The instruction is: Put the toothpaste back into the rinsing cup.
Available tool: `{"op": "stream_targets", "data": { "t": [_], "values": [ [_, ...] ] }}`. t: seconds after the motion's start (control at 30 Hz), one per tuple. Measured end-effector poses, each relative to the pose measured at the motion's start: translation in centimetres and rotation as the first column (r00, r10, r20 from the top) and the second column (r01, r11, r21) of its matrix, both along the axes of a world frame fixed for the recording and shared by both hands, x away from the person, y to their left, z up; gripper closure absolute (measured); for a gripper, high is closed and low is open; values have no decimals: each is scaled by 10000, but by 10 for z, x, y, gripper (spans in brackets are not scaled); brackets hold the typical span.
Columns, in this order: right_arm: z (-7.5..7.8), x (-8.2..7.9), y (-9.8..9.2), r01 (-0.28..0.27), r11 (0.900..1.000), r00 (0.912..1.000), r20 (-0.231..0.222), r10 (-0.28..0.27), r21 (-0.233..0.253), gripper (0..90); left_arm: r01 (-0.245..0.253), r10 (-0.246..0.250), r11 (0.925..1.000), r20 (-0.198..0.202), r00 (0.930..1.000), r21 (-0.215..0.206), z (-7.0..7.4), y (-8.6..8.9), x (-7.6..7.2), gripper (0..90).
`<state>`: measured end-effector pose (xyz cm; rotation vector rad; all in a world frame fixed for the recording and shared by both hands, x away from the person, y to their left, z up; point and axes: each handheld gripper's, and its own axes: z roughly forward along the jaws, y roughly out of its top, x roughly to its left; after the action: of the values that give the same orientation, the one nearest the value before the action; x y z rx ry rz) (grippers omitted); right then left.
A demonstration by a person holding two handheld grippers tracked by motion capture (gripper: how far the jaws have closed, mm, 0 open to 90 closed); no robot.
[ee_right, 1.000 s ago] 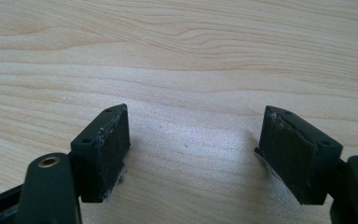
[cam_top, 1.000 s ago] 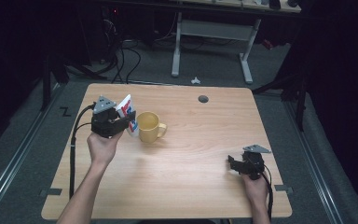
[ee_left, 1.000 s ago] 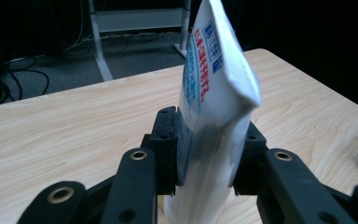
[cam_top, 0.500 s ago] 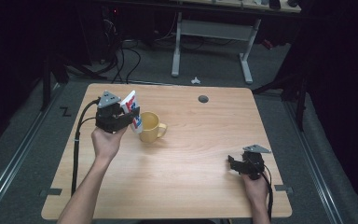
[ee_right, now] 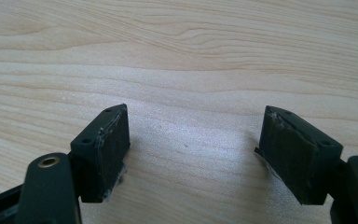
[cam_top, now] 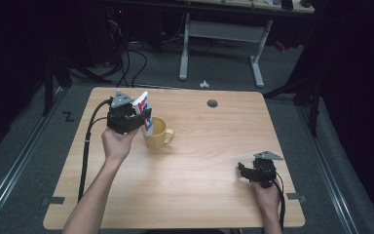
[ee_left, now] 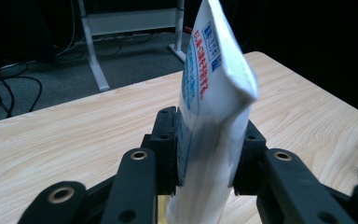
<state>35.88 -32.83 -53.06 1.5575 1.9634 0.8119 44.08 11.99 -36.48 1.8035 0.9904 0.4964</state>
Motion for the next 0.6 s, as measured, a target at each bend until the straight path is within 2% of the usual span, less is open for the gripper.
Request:
{"op": "stream_targets", "data": {
  "t": [0.2,0.5,0.6],
  "values": [
    [0,0,0,1,10000,10000,0,-1,-1,245,-103,103,9999,-44,9999,-19,-3,0,5,677],
    [0,0,0,10,10000,10000,-3,-10,3,245,-186,180,9990,150,9997,405,-2,-9,11,677],
    [0,0,0,15,10000,10000,-2,-15,2,244,-166,160,9990,130,9998,416,-3,-11,13,677]
  ]
}}
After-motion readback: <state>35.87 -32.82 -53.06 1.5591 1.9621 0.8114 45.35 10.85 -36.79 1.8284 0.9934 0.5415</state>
